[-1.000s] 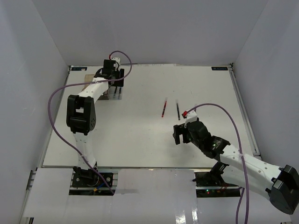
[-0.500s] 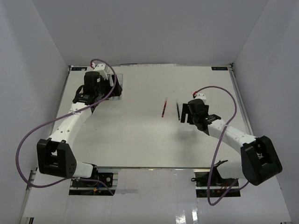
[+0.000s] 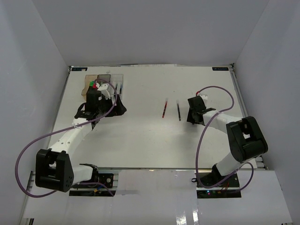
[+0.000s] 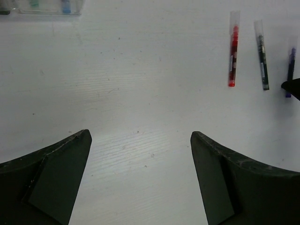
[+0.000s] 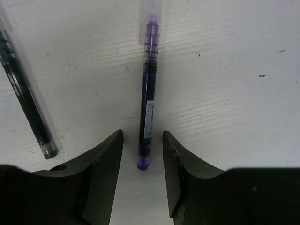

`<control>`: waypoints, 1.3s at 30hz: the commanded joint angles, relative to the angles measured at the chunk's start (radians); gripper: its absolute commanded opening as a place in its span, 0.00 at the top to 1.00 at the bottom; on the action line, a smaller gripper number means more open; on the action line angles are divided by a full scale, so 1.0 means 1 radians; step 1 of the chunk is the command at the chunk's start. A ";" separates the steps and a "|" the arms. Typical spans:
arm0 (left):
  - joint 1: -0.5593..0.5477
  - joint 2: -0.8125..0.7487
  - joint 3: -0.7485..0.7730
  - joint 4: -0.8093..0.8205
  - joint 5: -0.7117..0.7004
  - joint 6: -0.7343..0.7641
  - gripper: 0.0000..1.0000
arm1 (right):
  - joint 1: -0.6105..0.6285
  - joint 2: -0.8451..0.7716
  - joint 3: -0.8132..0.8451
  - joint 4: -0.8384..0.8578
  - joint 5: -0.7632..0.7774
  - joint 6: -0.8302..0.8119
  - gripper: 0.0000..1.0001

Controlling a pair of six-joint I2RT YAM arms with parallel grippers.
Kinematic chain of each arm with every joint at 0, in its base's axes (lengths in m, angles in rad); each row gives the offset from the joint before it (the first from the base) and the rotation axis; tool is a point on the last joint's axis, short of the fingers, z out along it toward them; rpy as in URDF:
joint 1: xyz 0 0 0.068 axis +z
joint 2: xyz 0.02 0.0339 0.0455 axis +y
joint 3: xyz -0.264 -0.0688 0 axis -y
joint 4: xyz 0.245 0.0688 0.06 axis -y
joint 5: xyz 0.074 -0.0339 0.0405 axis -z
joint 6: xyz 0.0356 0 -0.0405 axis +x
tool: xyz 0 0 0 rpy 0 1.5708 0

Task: Sort the stationery into containers
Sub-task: Pick up the pen from the center of the board.

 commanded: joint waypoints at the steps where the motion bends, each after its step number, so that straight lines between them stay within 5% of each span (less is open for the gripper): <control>1: 0.005 -0.058 -0.009 0.046 0.053 -0.019 0.02 | -0.004 0.036 0.014 0.009 0.005 0.015 0.56; 6: 0.000 -0.042 0.003 0.046 0.136 -0.074 0.02 | -0.004 0.025 -0.029 0.026 0.002 0.010 0.84; 9: -0.020 -0.038 0.017 0.049 0.153 -0.105 0.02 | 0.004 -0.019 -0.052 0.020 0.011 -0.003 0.92; 20: -0.327 0.056 0.111 0.216 -0.034 -0.393 0.07 | 0.226 -0.343 -0.112 0.112 -0.120 -0.025 0.92; 27: -0.486 0.176 0.212 0.290 -0.148 -0.427 0.14 | 0.340 -0.462 -0.128 0.248 -0.240 0.024 0.92; 39: -0.598 0.317 0.307 0.325 -0.220 -0.444 0.47 | 0.374 -0.515 -0.166 0.334 -0.292 0.059 0.92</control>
